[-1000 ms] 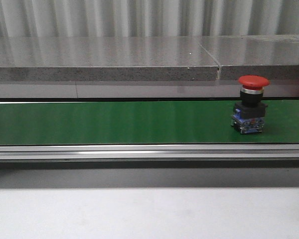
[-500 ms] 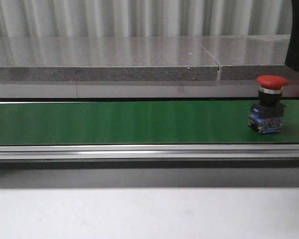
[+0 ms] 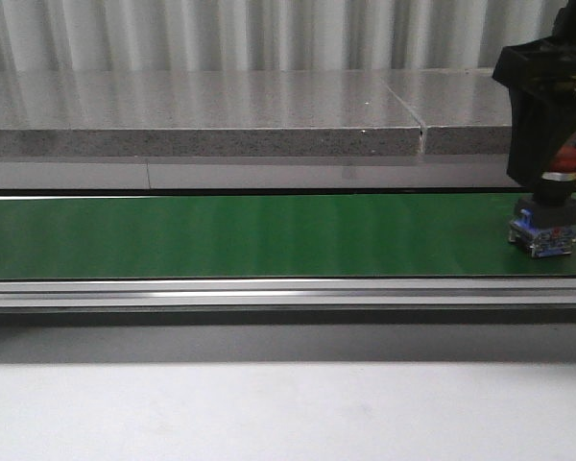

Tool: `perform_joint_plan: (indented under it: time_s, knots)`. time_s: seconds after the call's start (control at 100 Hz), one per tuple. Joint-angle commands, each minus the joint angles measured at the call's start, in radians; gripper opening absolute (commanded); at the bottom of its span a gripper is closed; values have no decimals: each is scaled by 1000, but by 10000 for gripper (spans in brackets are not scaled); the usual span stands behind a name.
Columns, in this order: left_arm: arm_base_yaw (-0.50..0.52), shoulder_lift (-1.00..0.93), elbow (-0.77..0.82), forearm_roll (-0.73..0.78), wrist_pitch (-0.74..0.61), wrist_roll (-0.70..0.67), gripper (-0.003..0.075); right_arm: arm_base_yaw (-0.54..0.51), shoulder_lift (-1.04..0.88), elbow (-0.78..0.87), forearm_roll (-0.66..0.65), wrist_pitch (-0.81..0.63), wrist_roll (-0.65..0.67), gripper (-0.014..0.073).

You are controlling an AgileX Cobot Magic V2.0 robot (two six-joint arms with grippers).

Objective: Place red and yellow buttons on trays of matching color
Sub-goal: 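Close the right gripper on the red button and lift it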

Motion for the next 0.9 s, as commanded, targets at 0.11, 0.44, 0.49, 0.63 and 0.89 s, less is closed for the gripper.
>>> perform_joint_plan:
  time_s: [0.11,0.44,0.49,0.63,0.89]
  knots:
    - [-9,12,-23,-21,-69,1,-21,-11,-26,-25,-12,-46,4,227]
    - [-9,12,-23,-21,-69,1,-21,-24,-82,-27,-42,-35,18,54]
    - [-9,12,-23,-21,-69,1,-21,-36,-98,-28,-50,-38,30,54]
    - [-9,12,-23,-21,-69,1,-21,-96,-136,-44,-50,-25,84,54]
    - [-9,12,-23,-21,-69,1,-21,-291,-166,-138,-56,-23,101,54]
